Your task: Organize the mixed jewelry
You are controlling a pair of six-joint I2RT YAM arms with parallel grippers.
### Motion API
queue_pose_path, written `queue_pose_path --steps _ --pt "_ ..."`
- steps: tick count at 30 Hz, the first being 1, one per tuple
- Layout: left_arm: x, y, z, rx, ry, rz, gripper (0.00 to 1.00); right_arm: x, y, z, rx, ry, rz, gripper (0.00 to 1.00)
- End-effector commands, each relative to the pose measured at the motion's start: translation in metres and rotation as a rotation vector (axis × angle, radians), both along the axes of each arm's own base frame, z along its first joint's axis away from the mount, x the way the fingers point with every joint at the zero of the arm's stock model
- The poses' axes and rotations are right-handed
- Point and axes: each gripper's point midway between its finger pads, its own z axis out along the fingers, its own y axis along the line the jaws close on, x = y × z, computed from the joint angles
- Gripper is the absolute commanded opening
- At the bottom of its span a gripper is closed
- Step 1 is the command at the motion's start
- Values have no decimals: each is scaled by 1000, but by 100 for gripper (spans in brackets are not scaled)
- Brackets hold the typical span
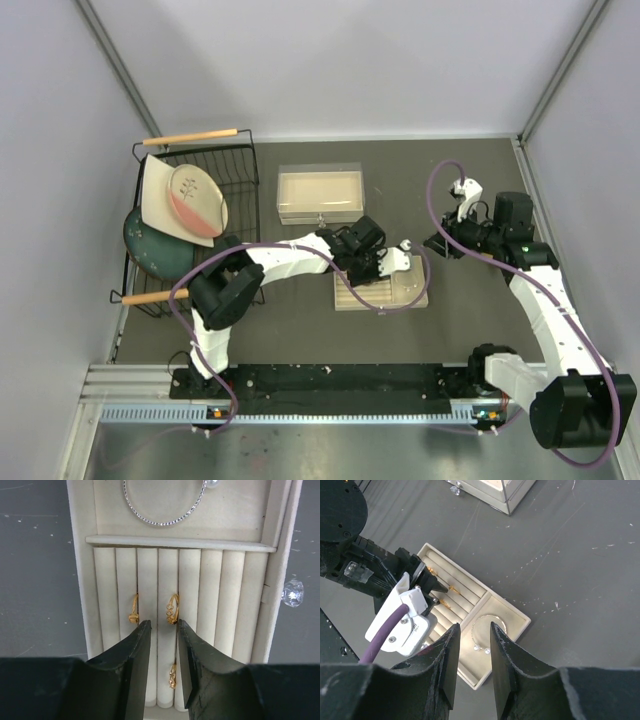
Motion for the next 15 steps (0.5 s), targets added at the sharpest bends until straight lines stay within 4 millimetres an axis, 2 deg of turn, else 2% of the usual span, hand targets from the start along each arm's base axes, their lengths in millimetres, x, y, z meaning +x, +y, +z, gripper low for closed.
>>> queue_pose_path --steps 1,15 --pt "-12 2 24 -19 35 -21 36 7 -3 5 1 -43 0 31" --pt "-9 -3 31 -39 36 -8 43 7 -2 4 2 -40 3 31"
